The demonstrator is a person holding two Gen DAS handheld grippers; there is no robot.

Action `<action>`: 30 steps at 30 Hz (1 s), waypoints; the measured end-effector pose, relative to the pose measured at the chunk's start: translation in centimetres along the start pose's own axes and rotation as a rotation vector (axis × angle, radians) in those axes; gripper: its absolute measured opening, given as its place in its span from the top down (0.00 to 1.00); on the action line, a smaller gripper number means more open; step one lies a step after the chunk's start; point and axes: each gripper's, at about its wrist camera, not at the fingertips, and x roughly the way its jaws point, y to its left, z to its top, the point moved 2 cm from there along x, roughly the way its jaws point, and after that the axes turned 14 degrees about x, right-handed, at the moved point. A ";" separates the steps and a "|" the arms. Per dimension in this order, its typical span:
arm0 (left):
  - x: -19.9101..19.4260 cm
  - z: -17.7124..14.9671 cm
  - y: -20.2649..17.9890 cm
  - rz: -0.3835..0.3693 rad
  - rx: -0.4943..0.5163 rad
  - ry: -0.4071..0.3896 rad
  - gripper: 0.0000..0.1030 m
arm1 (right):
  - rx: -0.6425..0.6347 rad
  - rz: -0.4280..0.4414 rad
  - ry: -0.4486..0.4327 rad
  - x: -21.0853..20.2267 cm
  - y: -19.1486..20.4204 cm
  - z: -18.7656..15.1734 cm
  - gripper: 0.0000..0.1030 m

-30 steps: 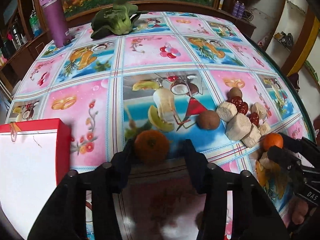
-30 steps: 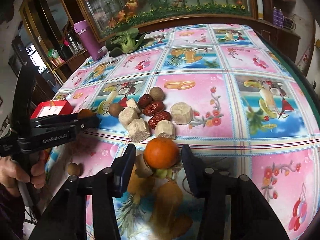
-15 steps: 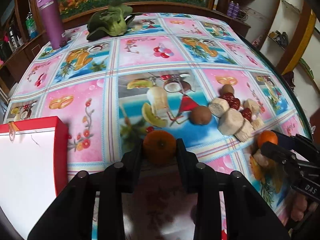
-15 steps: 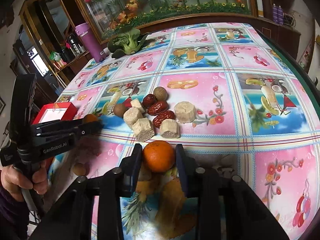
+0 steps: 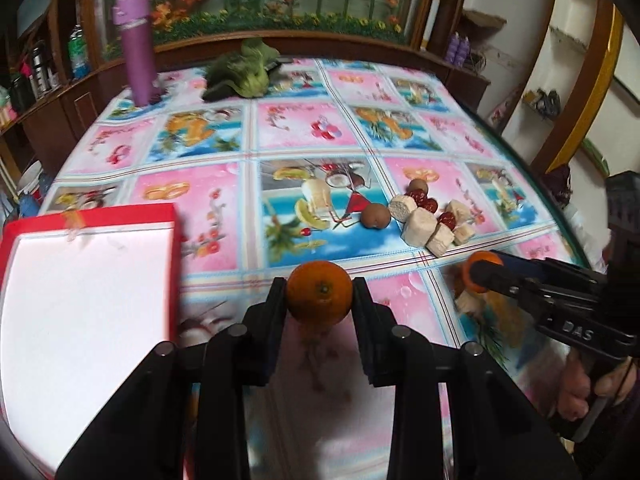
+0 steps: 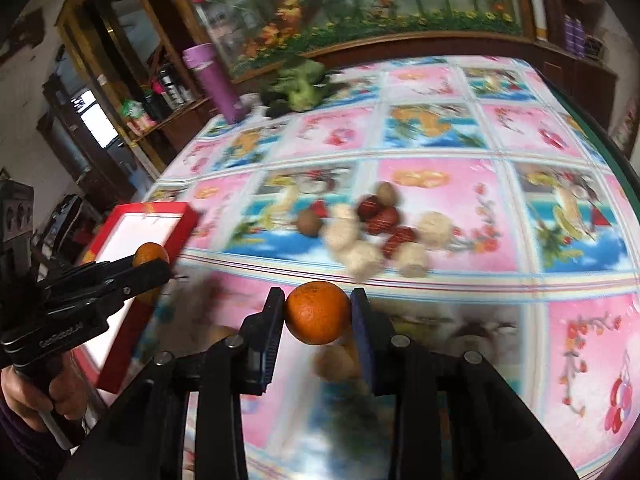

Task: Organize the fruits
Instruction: 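Grasp the orange with the left gripper while the right gripper carries another orange, then release both oranges into the red-rimmed white tray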

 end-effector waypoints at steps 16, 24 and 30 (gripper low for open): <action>-8.3 -10.0 13.1 0.373 -0.229 0.041 0.67 | -0.272 0.166 0.184 10.9 20.1 -3.5 0.69; -7.1 -13.5 16.1 0.423 -0.290 0.127 0.66 | -0.300 0.127 0.261 13.7 23.1 -5.5 0.68; -6.8 -14.4 16.5 0.437 -0.306 0.141 0.66 | -0.298 0.105 0.280 13.5 23.2 -5.9 0.62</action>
